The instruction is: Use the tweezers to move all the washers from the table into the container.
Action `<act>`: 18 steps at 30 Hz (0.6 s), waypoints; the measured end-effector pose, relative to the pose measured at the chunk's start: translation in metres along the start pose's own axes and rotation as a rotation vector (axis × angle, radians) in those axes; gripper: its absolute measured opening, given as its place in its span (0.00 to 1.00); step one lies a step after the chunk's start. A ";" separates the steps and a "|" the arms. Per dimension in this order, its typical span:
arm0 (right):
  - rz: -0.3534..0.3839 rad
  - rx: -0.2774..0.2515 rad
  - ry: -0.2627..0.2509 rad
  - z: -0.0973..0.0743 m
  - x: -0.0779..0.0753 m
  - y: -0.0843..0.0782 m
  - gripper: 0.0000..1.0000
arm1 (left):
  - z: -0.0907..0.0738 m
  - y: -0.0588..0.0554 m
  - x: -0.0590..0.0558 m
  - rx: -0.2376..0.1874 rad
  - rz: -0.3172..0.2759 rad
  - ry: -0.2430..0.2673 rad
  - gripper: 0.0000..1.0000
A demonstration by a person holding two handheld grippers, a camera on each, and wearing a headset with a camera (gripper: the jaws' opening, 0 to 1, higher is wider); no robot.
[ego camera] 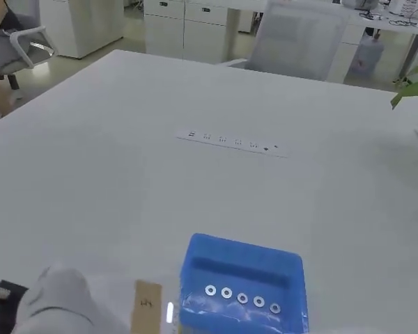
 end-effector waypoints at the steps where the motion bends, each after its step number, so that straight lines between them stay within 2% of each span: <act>1: 0.004 -0.002 0.000 0.002 -0.001 -0.001 0.05 | 0.001 -0.005 0.003 0.017 -0.007 -0.001 0.00; 5: 0.041 -0.011 0.010 0.014 0.000 -0.007 0.05 | 0.006 -0.026 0.011 0.101 -0.010 0.007 0.00; 7: 0.052 -0.013 0.011 0.016 0.000 -0.009 0.06 | 0.011 -0.033 0.016 0.119 -0.024 0.005 0.00; 9: 0.101 -0.037 0.019 0.018 0.001 -0.009 0.07 | 0.014 -0.041 0.019 0.151 -0.030 -0.003 0.00; 10: 0.128 -0.051 0.014 0.016 0.000 -0.009 0.08 | 0.015 -0.045 0.021 0.170 -0.027 -0.006 0.00; 12: 0.136 -0.059 -0.001 0.013 -0.001 -0.010 0.13 | 0.018 -0.050 0.025 0.194 -0.027 -0.013 0.00; 18: 0.204 -0.048 -0.048 -0.008 0.007 -0.021 0.24 | 0.029 -0.061 0.038 0.277 -0.019 -0.020 0.00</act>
Point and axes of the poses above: the centre of the closed fingertips' face, and the gripper's own axes: z roughly forward along the fingers, x roughly to its left, y roughly out of its top, the point moved 5 cm from there along -z, roughly backward along the fingers, and after that the axes turned 14 degrees about -z, right-handed, at the moved point
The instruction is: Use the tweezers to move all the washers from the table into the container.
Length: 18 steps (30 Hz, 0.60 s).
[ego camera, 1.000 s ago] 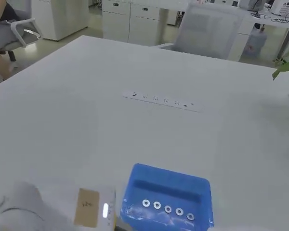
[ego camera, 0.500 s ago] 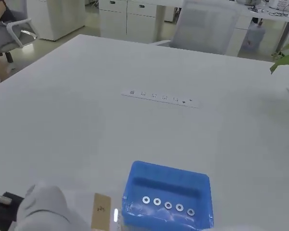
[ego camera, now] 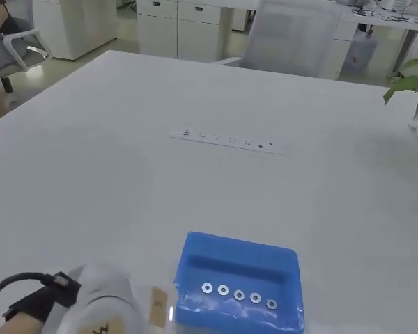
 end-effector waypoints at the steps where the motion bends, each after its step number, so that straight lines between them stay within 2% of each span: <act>1: 0.009 0.003 -0.008 -0.004 0.001 -0.002 0.25 | 0.002 -0.001 0.001 0.013 0.001 -0.002 0.00; 9: 0.097 0.016 -0.103 -0.036 0.006 -0.018 0.31 | 0.014 -0.007 0.010 0.117 0.047 0.012 0.00; 13: 0.125 0.029 -0.152 -0.048 0.006 -0.022 0.33 | 0.016 -0.007 0.011 0.148 0.049 0.013 0.00; 18: 0.191 -0.003 -0.236 -0.066 0.004 -0.025 0.38 | 0.015 -0.007 0.013 0.155 0.062 0.022 0.00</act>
Point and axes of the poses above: the centre of the closed fingertips' face, and the gripper's own axes: z roughly forward along the fingers, x roughly to its left, y roughly out of its top, the point moved 5 cm from there along -z, roughly backward along the fingers, and after that the axes turned 14 degrees about -z, right-handed, at the moved point
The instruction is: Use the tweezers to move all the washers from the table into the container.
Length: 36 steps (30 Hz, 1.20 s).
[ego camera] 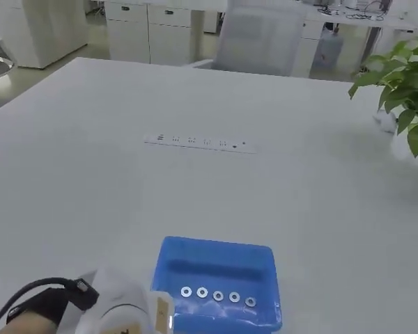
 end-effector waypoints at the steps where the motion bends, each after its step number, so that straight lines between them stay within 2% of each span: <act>1: 0.012 -0.006 -0.018 -0.005 -0.001 -0.001 0.38 | 0.000 0.000 0.000 0.001 0.001 0.006 0.00; 4: 0.027 -0.021 -0.079 -0.015 -0.007 -0.004 0.40 | -0.005 -0.001 0.003 -0.002 -0.001 0.053 0.03; 6: 0.028 -0.030 -0.169 -0.023 -0.017 -0.007 0.45 | -0.011 -0.001 0.003 -0.023 -0.034 0.080 0.09; 7: 0.013 -0.043 -0.242 -0.030 -0.024 -0.009 0.51 | -0.017 0.001 0.002 -0.051 -0.048 0.106 0.11; 8: 0.018 -0.057 -0.271 -0.034 -0.028 -0.009 0.56 | -0.022 0.002 0.002 -0.074 -0.062 0.128 0.12; 10: 0.040 -0.106 -0.336 -0.045 -0.038 -0.007 0.65 | -0.035 0.003 0.001 -0.148 -0.115 0.180 0.16; 11: 0.045 -0.141 -0.375 -0.053 -0.043 -0.005 0.66 | -0.042 0.004 0.000 -0.200 -0.155 0.210 0.20; 13: 0.051 -0.182 -0.413 -0.062 -0.049 -0.004 0.69 | -0.050 0.004 -0.003 -0.273 -0.225 0.249 0.27; 16: 0.049 -0.229 -0.444 -0.075 -0.055 -0.006 0.73 | -0.067 0.007 -0.008 -0.427 -0.324 0.315 0.36; 17: 0.044 -0.262 -0.457 -0.079 -0.056 -0.006 0.75 | -0.070 0.008 -0.010 -0.470 -0.361 0.323 0.36; 18: 0.049 -0.275 -0.462 -0.081 -0.057 -0.006 0.77 | -0.075 0.011 -0.013 -0.530 -0.401 0.324 0.36; 20: 0.060 -0.301 -0.468 -0.084 -0.057 -0.006 0.81 | -0.083 0.015 -0.013 -0.615 -0.446 0.353 0.39; 21: 0.063 -0.317 -0.479 -0.086 -0.058 -0.006 0.84 | -0.089 0.018 -0.013 -0.682 -0.475 0.372 0.43; 23: 0.067 -0.335 -0.498 -0.087 -0.059 -0.005 0.89 | -0.099 0.023 -0.013 -0.781 -0.531 0.395 0.53; 25: 0.084 -0.345 -0.512 -0.088 -0.060 -0.005 0.93 | -0.110 0.026 -0.011 -0.876 -0.560 0.427 0.62; 26: 0.097 -0.354 -0.520 -0.089 -0.061 -0.005 0.94 | -0.112 0.026 -0.011 -0.900 -0.580 0.434 0.64; 27: 0.113 -0.366 -0.536 -0.090 -0.061 -0.005 0.95 | -0.116 0.026 -0.011 -0.940 -0.579 0.443 0.67; 29: 0.141 -0.375 -0.563 -0.091 -0.061 -0.007 0.98 | -0.119 0.028 -0.009 -0.990 -0.592 0.447 0.74; 30: 0.187 -0.397 -0.571 -0.093 -0.060 -0.008 0.99 | -0.120 0.028 -0.008 -1.020 -0.609 0.444 0.77; 31: 0.194 -0.407 -0.576 -0.094 -0.061 -0.008 0.99 | -0.120 0.029 -0.006 -1.048 -0.645 0.422 0.80; 32: 0.248 -0.440 -0.582 -0.095 -0.060 -0.009 0.99 | -0.121 0.029 -0.005 -1.061 -0.660 0.412 0.81; 34: 0.295 -0.477 -0.607 -0.099 -0.058 -0.007 0.99 | -0.126 0.026 -0.001 -1.093 -0.665 0.434 0.82; 36: 0.281 -0.469 -0.609 -0.099 -0.055 -0.004 0.99 | -0.127 0.020 0.002 -1.111 -0.686 0.458 0.84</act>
Point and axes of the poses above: the centre of the closed fingertips' face, and the gripper's own axes: z roughly forward along the fingers, x roughly to its left, y roughly out of its top, the point moved 5 cm from there along -z, roughly backward along the fingers, and after that the axes turned 14 degrees about -z, right-handed, at the moved point
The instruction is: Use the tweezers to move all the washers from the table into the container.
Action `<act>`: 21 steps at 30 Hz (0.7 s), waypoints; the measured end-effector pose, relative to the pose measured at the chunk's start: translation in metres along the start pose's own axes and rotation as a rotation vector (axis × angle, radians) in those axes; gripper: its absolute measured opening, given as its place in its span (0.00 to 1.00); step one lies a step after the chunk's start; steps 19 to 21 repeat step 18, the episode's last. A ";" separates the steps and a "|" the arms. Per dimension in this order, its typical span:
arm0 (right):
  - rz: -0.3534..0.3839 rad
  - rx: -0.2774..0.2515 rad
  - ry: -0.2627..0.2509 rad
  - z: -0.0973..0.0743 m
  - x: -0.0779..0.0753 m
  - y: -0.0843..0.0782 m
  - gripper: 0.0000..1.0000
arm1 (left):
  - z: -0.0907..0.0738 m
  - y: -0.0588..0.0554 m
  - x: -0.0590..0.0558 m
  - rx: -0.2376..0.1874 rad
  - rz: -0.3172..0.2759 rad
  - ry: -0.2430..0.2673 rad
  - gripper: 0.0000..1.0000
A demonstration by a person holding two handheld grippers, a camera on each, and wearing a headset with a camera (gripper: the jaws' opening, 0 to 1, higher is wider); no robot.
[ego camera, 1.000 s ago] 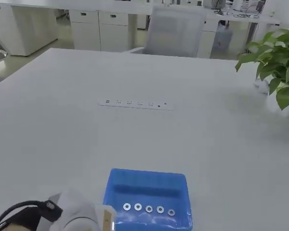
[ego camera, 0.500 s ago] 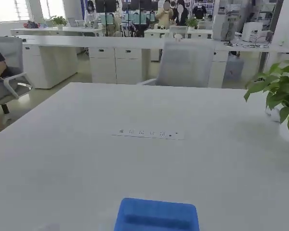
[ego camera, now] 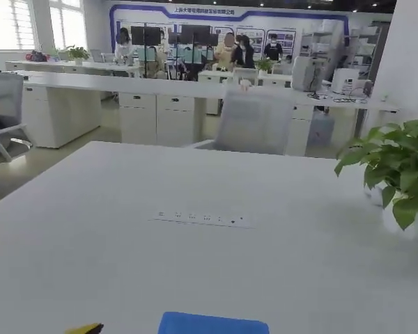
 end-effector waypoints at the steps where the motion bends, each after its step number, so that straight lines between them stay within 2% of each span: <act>1: -0.006 -0.001 -0.005 0.000 0.001 0.001 0.99 | -0.001 0.000 0.003 -0.003 -0.008 0.017 0.85; 3: -0.012 0.002 -0.004 0.002 0.003 0.004 0.99 | -0.004 0.000 0.009 -0.016 -0.013 0.032 0.89; 5: -0.016 0.001 -0.006 0.004 0.005 0.005 0.99 | -0.005 -0.002 0.013 -0.009 -0.037 0.037 0.89; 9: -0.025 0.030 -0.007 0.006 0.008 0.000 0.99 | -0.006 -0.002 0.023 -0.021 -0.013 0.020 0.89; 10: -0.031 0.024 -0.017 0.006 0.009 0.000 0.99 | -0.005 -0.002 0.022 -0.022 0.002 0.007 0.90; 11: -0.062 -0.031 -0.053 0.005 0.006 0.005 0.99 | -0.003 -0.004 0.021 -0.020 0.032 -0.012 0.90; 14: -0.072 -0.065 -0.061 0.004 0.008 0.009 0.99 | 0.000 -0.007 0.007 -0.005 0.099 -0.026 0.90; 16: -0.076 -0.062 -0.063 0.005 0.008 0.009 0.99 | 0.001 -0.009 0.000 0.002 0.117 -0.033 0.90; 18: -0.057 -0.027 -0.045 0.006 0.009 0.004 0.98 | 0.002 -0.010 -0.002 0.012 0.125 -0.035 0.90; 21: -0.057 -0.027 -0.045 0.006 0.009 0.004 0.98 | 0.002 -0.010 -0.002 0.012 0.125 -0.035 0.90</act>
Point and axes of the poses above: the centre of the closed fingertips' face, and the gripper's own axes: z roughly forward along the fingers, x roughly to its left, y roughly out of its top, the point moved 5 cm from there along -z, roughly backward along the fingers, and after that the axes turned 14 degrees about -z, right-handed, at the moved point
